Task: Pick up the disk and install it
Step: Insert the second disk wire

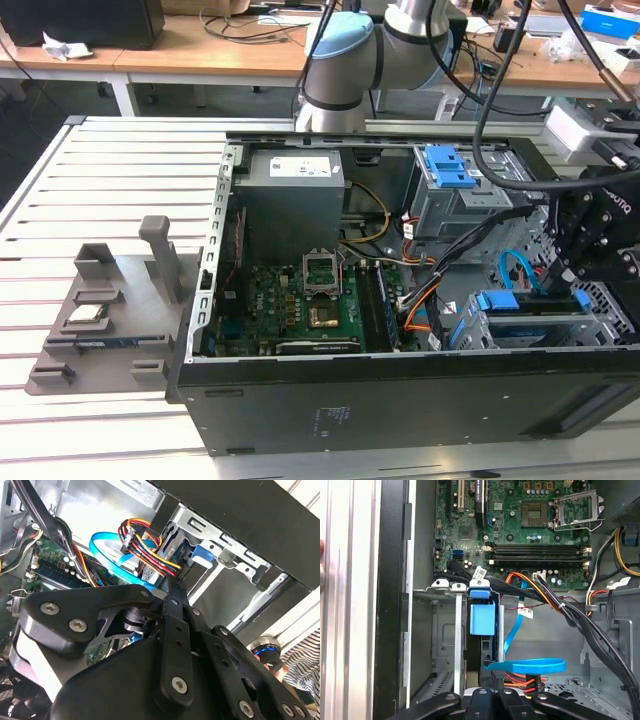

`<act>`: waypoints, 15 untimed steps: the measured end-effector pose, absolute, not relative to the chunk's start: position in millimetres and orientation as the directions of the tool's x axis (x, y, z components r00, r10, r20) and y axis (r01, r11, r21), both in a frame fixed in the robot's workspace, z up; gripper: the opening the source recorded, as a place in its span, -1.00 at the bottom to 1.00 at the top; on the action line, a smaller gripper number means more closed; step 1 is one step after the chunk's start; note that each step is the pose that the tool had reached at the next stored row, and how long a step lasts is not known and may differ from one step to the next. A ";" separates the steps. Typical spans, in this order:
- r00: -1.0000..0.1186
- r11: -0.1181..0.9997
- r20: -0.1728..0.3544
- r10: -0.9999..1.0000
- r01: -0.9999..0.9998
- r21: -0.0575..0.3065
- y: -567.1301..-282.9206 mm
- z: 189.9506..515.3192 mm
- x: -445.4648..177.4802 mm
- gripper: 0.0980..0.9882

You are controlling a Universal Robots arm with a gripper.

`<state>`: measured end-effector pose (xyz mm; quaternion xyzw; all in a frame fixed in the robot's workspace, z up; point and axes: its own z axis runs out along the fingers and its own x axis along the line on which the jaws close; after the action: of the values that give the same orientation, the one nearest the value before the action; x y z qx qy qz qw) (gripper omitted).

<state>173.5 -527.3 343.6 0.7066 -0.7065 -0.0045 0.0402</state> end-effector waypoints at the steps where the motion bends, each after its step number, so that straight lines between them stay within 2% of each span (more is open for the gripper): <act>1: 0.002 0.001 0.051 -0.999 -0.998 0.063 -527.3 342.0 173.5 -0.98; 4: 0.002 0.001 0.049 -0.999 -0.998 0.063 -527.3 345.4 173.3 -0.98; 11: 0.002 0.002 0.050 -0.999 -0.998 0.063 -527.3 389.1 173.3 -0.98; 15: 0.002 0.002 0.050 -0.999 -0.998 0.063 -527.3 392.9 173.3 -0.98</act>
<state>173.3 -527.3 392.9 0.7066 -0.7065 -0.0046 0.0401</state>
